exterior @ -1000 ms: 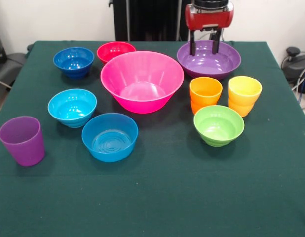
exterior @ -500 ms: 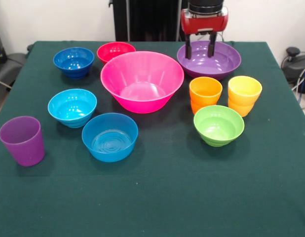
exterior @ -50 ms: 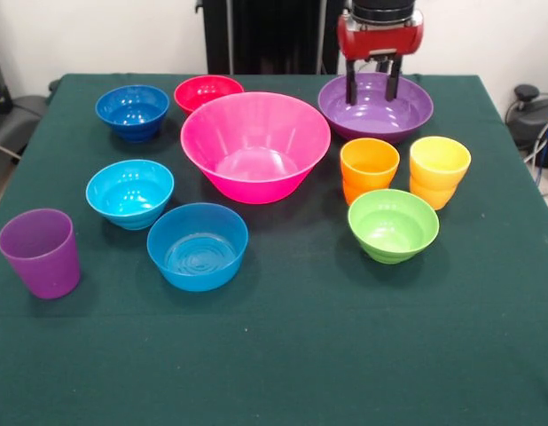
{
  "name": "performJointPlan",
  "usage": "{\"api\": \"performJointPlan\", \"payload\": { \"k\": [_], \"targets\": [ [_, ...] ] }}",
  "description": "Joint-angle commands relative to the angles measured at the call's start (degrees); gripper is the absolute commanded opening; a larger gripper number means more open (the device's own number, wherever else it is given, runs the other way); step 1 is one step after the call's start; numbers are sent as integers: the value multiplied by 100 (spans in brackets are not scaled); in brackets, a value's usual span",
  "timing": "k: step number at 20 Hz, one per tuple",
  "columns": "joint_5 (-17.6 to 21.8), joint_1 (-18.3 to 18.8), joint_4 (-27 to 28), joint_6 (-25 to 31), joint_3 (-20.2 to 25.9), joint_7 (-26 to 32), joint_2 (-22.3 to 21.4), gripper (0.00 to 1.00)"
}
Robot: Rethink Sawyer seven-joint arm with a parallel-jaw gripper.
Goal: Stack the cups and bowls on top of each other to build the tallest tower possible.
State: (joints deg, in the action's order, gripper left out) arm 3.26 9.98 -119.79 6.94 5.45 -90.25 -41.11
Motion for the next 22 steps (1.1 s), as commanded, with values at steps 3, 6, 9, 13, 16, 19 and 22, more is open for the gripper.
{"api": "performJointPlan", "payload": {
  "k": [3, 6, 9, 13, 16, 19, 22],
  "targets": [
    [-103, -110, -146, 149, 590, -961, -242, 100],
    [-134, -113, -167, 191, 618, -980, -278, 100],
    [-142, -126, -193, 166, 634, -1009, -281, 100],
    [-139, -162, -147, 91, 624, -1034, -185, 100],
    [-160, -205, -116, 76, 620, -1063, -142, 100],
    [-205, -310, -69, 43, 575, -1125, -75, 100],
    [-227, -386, -34, -20, 537, -1169, -8, 100]
  ]
}}
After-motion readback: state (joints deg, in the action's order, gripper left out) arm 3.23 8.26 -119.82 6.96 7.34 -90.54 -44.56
